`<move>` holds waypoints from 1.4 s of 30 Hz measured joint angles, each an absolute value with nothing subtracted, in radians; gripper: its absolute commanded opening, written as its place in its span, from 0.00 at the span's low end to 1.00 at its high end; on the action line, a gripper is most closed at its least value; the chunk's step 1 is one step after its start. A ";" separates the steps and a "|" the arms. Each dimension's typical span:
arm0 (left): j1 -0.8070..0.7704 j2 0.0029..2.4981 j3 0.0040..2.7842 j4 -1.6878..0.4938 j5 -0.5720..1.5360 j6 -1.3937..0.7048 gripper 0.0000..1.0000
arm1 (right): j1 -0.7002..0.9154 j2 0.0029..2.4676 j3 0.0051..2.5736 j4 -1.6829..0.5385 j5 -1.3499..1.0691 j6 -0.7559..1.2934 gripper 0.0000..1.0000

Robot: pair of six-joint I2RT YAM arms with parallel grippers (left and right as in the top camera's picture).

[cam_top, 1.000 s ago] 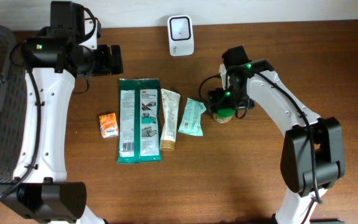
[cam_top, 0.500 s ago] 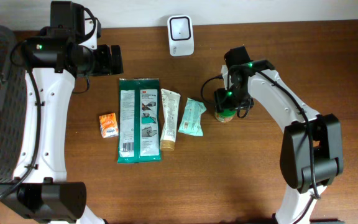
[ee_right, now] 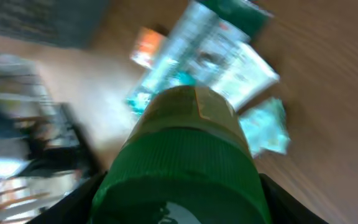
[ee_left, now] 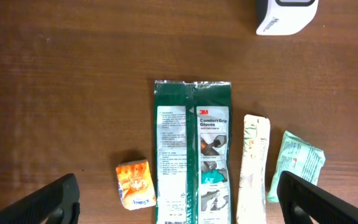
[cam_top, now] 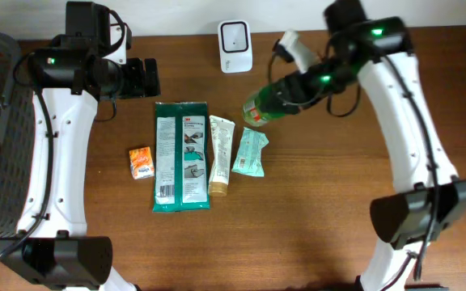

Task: Scan the item barcode
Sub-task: 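Lift the jar with the right gripper and hold it over the white scanner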

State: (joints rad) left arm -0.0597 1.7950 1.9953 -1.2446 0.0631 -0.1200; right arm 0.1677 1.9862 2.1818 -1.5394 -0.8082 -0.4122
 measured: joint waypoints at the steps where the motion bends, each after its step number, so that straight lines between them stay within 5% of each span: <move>1: -0.060 1.795 1.995 -1.245 0.063 -0.120 0.99 | 0.126 1.969 2.188 -1.576 -0.890 -0.469 0.59; 6: -0.060 1.795 1.995 -1.245 0.063 -0.120 0.99 | -0.039 1.930 2.194 -1.693 -1.079 -0.648 0.59; 13: -0.060 1.795 1.995 -1.245 0.063 -0.120 0.99 | -0.017 1.931 2.194 -1.675 -1.074 -0.709 0.58; 17: -0.060 1.795 1.995 -1.244 0.063 -0.120 0.99 | 0.114 1.933 2.193 -1.415 -0.806 -0.639 0.58; 21: -0.060 1.795 1.995 -1.245 0.063 -0.120 0.99 | 0.286 1.986 2.194 -1.034 -0.262 -0.458 0.51; 26: -0.060 1.795 1.995 -1.245 0.063 -0.120 0.99 | 0.340 2.099 2.194 -0.688 0.043 -0.452 0.51; 33: -0.060 1.795 1.995 -1.245 0.063 -0.120 0.99 | 0.340 2.278 2.194 -0.316 0.113 -0.735 0.56; 42: -0.060 1.795 1.995 -1.245 0.063 -0.120 0.99 | 0.341 2.423 2.193 -0.260 0.112 -1.153 0.53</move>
